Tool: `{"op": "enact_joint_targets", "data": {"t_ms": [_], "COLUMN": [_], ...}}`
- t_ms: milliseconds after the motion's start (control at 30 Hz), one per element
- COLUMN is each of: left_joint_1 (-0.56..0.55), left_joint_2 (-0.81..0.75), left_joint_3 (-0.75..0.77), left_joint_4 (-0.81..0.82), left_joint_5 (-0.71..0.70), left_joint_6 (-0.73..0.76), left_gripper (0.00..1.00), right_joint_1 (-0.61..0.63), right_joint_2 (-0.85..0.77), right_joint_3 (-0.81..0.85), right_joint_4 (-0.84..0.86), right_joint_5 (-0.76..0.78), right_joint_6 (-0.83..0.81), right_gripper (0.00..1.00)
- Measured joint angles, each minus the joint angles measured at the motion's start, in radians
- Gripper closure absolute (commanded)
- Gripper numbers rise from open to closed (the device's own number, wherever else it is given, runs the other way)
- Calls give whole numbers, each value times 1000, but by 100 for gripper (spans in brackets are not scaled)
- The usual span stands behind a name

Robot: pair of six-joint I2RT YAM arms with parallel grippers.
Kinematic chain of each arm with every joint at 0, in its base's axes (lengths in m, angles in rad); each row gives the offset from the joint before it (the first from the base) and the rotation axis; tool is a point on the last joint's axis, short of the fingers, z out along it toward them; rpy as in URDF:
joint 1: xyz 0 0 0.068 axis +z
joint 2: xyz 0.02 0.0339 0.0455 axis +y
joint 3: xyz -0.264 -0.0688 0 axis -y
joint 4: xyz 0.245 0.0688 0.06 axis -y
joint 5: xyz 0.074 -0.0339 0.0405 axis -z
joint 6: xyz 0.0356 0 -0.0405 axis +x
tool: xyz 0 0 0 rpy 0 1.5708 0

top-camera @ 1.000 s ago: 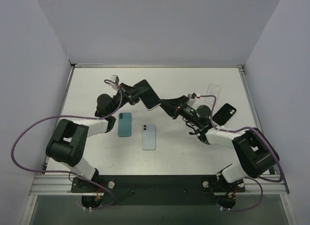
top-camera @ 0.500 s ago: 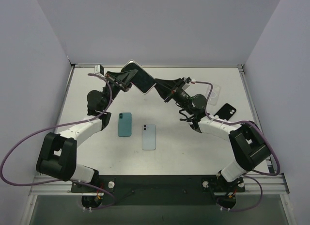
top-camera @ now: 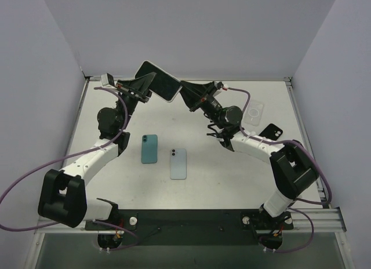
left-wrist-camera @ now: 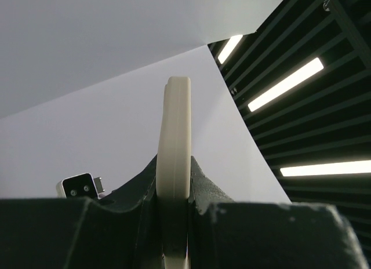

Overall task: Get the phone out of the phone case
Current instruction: Remove the phone case from the phone.

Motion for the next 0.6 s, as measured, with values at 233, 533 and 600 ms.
{"op": "enact_joint_targets", "data": {"t_ms": [233, 533, 600], "left_joint_1": [-14, -20, -21], "left_joint_2": [-48, -82, -89], "left_joint_3": [16, 30, 30], "left_joint_4": [-22, -40, -38], "left_joint_5": [-60, -105, -116], "left_joint_6": [5, 12, 9], "left_gripper": [100, 100, 100], "right_joint_1": [23, 43, 46], "right_joint_2": [33, 80, 96], "right_joint_3": [69, 130, 137], "right_joint_4": [39, 78, 84], "right_joint_5": [22, 54, 64], "right_joint_6": [16, 43, 49], "right_gripper": [100, 100, 100]}}
